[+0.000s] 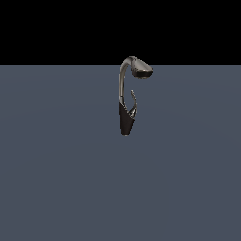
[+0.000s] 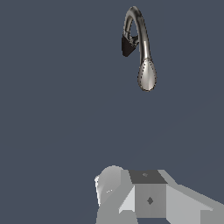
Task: Turn on the faucet by rotating a designated handle.
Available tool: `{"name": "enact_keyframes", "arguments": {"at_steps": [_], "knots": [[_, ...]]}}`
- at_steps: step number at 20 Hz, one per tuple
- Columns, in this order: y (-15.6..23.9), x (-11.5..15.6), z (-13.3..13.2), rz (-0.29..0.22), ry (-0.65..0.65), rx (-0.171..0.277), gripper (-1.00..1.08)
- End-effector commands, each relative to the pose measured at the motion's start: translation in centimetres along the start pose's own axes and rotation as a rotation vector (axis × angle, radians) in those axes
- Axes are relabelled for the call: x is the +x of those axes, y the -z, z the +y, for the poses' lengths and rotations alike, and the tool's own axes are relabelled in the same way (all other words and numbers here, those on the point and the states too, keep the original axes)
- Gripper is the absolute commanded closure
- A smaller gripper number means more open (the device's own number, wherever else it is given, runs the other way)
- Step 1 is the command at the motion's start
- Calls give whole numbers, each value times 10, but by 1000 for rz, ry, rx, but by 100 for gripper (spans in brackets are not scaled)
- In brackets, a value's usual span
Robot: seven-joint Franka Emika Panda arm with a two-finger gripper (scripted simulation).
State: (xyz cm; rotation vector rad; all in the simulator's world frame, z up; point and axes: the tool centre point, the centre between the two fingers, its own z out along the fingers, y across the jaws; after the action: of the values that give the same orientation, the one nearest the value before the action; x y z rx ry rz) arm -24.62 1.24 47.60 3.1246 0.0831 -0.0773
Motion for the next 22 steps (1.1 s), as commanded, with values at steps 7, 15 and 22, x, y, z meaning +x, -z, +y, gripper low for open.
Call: {"name": "enact_keyframes", "arguments": {"at_steps": [7, 15, 22], "knots": [[-1, 24, -2, -26, -69, 47, 108], [-8, 70, -4, -79, -203, 132, 108], [-23, 120, -3, -141, -351, 216, 108]]}}
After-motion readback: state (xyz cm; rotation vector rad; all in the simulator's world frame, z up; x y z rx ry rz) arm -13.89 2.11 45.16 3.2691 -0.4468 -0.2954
